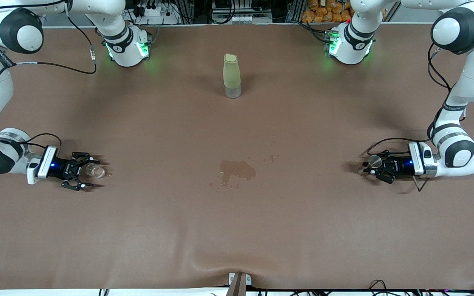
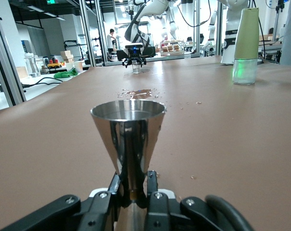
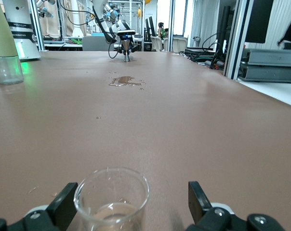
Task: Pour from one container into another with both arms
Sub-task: 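Lift the jigger with the left gripper toward the table middle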
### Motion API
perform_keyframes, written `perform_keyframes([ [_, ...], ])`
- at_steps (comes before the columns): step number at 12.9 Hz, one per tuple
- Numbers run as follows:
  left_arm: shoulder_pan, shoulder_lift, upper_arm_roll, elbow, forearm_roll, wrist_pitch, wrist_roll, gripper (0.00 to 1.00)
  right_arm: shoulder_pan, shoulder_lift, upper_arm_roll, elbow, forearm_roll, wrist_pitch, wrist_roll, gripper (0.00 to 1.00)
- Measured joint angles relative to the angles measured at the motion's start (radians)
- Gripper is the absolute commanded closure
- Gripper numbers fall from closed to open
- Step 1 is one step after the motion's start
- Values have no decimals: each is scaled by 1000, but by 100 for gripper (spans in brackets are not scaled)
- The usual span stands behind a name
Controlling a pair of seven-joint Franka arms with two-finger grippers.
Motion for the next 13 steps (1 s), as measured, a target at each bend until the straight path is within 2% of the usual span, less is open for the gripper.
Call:
perform_keyframes([
  [3,-75,1,-2,50,2,0,-38,100,1,23,2,0,15,0,-42,0],
  [8,-231,2,-60,90,-9,1,-185,100,1,57,3,1,35,0,-100,0],
  [11,-377,1,-64,144,-85,14,-308,100,1,61,7,1,37,-1,-101,0],
  [13,-438,1,-64,157,-150,83,-351,100,1,64,15,1,40,-2,-101,0],
])
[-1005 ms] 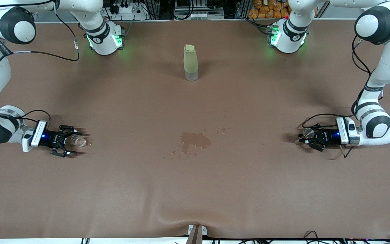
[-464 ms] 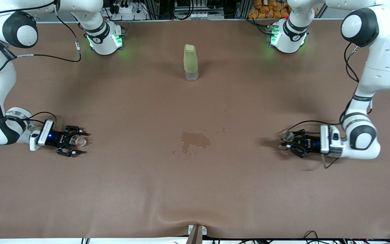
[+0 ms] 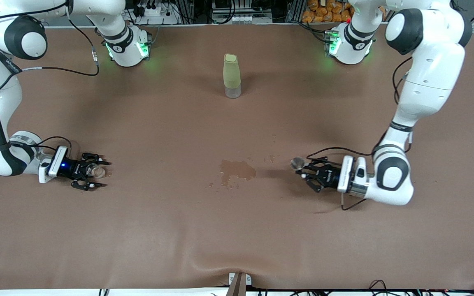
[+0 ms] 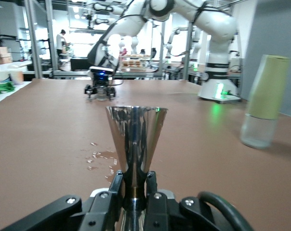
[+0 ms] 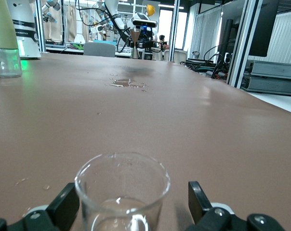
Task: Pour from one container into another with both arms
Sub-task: 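Lift the jigger with the left gripper toward the table middle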
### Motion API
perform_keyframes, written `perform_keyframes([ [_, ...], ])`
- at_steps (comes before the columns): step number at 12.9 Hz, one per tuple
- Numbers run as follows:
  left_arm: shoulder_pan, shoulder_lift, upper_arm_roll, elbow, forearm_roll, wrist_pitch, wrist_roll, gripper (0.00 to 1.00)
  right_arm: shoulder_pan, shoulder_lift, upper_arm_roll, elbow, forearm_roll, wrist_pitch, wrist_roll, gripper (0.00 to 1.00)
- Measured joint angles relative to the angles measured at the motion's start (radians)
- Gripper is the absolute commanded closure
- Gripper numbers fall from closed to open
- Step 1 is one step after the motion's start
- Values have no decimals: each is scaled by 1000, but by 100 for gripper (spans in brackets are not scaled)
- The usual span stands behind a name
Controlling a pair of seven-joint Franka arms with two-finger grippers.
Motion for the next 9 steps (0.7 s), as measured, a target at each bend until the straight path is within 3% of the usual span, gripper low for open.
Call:
perform_keyframes([
  [4,-115,0,0,31,-144,92,-9,100,0,14,3,1,7,-3,0,0],
  [5,-139,0,0,34,-172,97,-17,100,0,14,3,1,8,-3,0,7],
  [7,-168,0,0,35,-239,98,-25,100,0,15,3,1,9,-4,0,53],
  [8,-184,0,0,34,-287,98,-25,100,0,15,3,1,9,-4,0,65],
  [9,-208,1,0,34,-339,98,-25,100,0,15,3,1,9,-5,0,68],
])
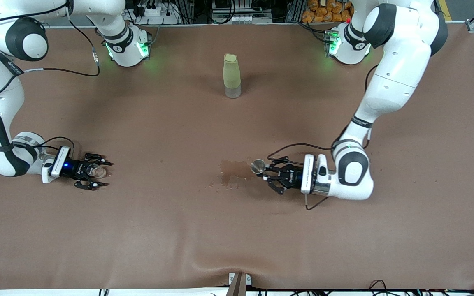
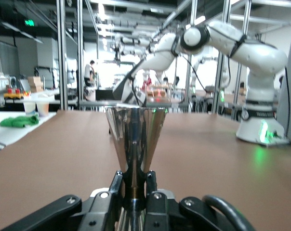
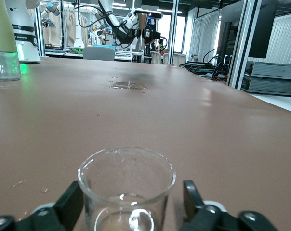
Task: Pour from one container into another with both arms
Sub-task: 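Lift the jigger with the left gripper toward the table middle, then carry the beaker with the right gripper toward the jigger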
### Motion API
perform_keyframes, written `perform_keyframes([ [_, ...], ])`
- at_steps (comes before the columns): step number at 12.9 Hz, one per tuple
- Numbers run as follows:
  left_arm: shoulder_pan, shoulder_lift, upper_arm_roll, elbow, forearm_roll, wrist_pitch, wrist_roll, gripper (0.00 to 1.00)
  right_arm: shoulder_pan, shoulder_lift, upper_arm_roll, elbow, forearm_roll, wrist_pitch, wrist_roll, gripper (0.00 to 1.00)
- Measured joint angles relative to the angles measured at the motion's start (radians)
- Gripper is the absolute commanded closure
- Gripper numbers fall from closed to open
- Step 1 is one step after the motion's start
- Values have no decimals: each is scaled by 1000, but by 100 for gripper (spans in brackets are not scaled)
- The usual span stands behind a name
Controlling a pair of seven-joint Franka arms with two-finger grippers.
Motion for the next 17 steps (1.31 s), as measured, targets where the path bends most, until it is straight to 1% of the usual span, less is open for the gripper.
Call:
perform_keyframes([
  [1,-30,1,1,0,-55,1,0,100,0,0,0,0,0,-1,0,79],
  [2,-57,2,2,0,-99,7,0,100,0,0,0,0,0,-1,0,93],
  [3,-79,2,4,0,-122,19,0,100,0,0,0,0,0,-2,0,100],
  [10,-112,11,7,0,-134,103,8,100,-1,2,-1,3,0,-2,0,100],
  [13,-124,12,7,1,-159,113,25,100,-5,3,-4,4,2,-11,22,100],
  [17,-144,29,8,7,-213,126,117,100,-6,4,-5,5,4,-60,91,100],
])
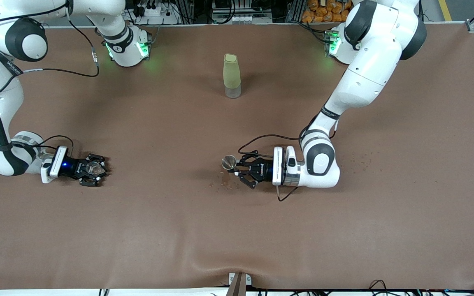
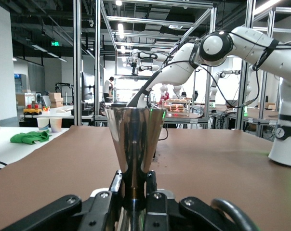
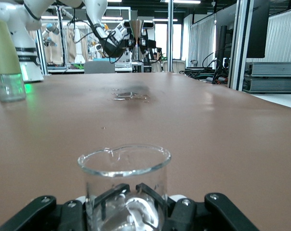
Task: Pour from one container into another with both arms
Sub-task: 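Carry the beaker with the right gripper toward the jigger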
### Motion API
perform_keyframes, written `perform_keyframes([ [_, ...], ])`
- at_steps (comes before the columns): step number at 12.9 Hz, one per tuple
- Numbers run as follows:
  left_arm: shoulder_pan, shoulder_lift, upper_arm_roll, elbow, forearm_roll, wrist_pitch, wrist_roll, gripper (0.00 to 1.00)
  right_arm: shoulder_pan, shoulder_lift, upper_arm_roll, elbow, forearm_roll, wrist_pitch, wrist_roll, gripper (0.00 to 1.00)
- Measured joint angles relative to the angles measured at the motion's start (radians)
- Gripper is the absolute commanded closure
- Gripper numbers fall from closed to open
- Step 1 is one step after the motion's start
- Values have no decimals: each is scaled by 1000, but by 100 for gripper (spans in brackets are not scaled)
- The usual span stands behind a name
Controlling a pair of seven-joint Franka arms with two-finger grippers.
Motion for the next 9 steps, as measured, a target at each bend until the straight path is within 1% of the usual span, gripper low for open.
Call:
perform_keyframes([
  [2,-3,14,1,6,-39,3,58,100,6,-1,13,12,1,-13,29,100],
  [4,-12,30,1,7,-87,3,106,100,37,-15,36,33,3,-17,84,100],
  [7,-24,39,1,11,-97,3,126,100,140,-94,49,48,35,-17,213,100],
  [9,-36,39,1,14,-97,14,127,100,196,-136,64,51,75,-13,280,100],
])
